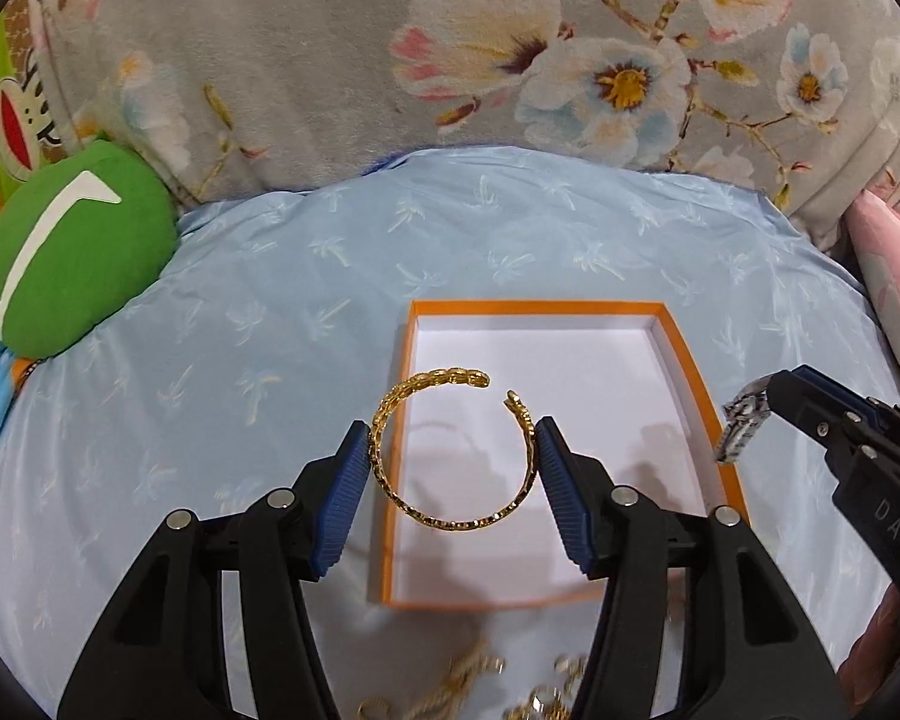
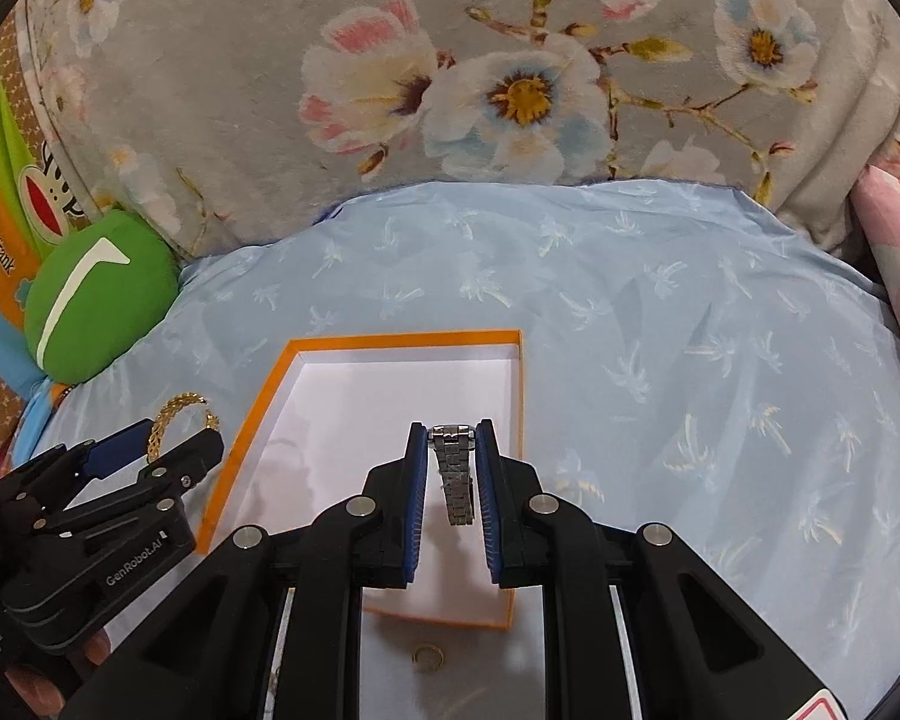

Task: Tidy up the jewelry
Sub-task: 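Carry bangle and silver watch into the orange box and open both tools, then grasp the pearl strand with the left tool while the right tool grasps the black-bead bracelet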

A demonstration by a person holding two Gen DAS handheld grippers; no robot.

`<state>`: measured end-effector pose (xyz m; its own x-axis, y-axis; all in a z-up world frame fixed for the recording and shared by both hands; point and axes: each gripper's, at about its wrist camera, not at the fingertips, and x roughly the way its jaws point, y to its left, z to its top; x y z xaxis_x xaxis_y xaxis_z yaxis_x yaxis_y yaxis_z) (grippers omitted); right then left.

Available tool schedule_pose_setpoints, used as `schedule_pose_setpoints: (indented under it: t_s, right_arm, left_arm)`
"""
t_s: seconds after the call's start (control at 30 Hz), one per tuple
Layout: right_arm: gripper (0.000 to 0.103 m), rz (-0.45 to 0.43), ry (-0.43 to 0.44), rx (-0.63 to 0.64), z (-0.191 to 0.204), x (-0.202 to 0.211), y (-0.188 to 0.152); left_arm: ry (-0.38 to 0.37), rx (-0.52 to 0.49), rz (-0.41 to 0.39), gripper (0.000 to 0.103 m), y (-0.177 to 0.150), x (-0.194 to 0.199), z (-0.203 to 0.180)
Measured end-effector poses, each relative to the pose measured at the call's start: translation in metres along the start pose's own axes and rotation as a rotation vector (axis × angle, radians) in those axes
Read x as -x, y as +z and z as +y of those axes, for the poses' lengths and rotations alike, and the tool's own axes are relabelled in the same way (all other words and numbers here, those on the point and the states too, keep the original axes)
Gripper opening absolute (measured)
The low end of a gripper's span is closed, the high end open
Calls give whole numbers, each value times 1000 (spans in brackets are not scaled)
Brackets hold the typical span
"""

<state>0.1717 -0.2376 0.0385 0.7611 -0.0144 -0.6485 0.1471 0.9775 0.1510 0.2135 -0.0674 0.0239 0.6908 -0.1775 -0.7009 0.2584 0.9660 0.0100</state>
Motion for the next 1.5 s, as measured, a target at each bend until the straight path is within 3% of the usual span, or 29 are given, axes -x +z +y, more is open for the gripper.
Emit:
schedule_pose_setpoints:
  t_s: [0.37,0.73,0.83,1.0,1.13,1.5]
  right_arm:
    - [15,94,6,-13,0,-88,21]
    - [16,140,-10,12,3,-114,20]
    - [17,126,-25,18,4,-113,20]
    - [19,106,-19,13,2,-108,19]
    - [19,80,-11,10,0,-91,17]
    - [19,38,-33,23,-11,-14,-27]
  left_arm:
    - [14,0,68,54,26,-83,-7]
    - [5,1,106,55,24,-109,-8]
    - [11,5,110,56,23,-113,-7]
    - [2,13,102,67,22,-112,-7]
    - [-5,18,88,67,21,-102,-6]
    - [17,37,15,68,-2,-23,14]
